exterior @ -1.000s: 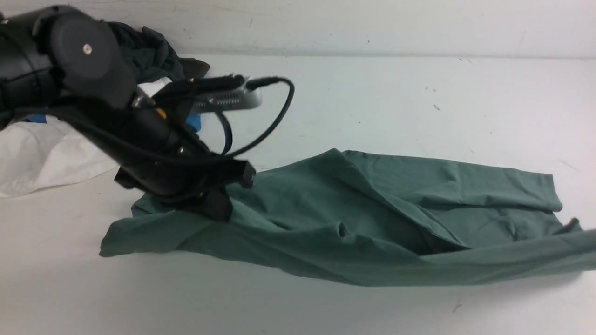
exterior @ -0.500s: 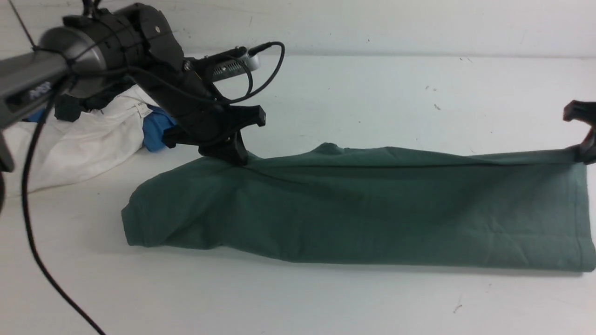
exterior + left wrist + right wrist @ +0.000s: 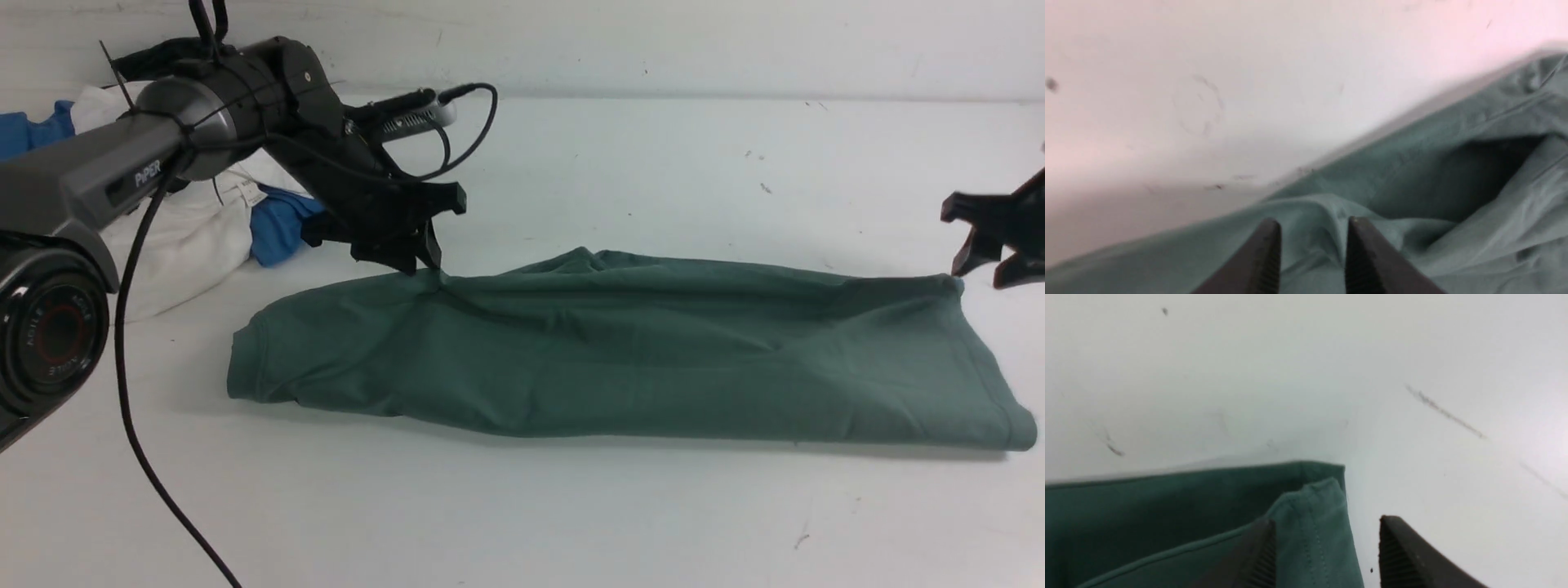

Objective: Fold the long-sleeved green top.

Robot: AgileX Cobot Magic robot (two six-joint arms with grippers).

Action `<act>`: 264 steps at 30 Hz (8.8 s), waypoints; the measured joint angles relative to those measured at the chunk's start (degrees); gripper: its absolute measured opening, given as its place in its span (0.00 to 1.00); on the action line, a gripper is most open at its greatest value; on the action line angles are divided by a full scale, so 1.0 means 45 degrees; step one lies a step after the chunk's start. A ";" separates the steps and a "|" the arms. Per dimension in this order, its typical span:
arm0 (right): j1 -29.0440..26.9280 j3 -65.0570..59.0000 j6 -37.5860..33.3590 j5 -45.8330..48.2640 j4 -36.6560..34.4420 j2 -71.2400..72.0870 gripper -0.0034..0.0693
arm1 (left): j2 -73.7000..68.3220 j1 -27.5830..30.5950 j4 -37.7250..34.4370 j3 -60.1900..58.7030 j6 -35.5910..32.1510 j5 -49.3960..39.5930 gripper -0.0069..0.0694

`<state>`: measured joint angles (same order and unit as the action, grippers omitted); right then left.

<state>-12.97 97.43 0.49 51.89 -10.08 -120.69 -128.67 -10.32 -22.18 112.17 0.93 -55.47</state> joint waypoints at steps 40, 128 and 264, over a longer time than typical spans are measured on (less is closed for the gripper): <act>0.3017 0.4952 -0.2865 0.3942 -0.1192 -0.0981 0.03 | 0.4680 0.0977 0.2453 -0.3868 -0.0622 -0.3358 0.10; 0.1766 -0.8562 -0.2409 0.4227 -0.0634 1.2076 0.03 | -0.0444 -0.6133 0.0073 0.4904 0.0223 -0.3414 0.77; 0.3325 -2.1933 -0.1473 -0.6797 0.1428 2.6962 0.03 | 2.8720 -0.0385 0.4314 -2.4840 -0.1098 0.7418 0.09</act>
<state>1.99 -1.27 -6.14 21.31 -3.65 0.64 0.57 -12.05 -2.77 0.39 -4.01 -22.09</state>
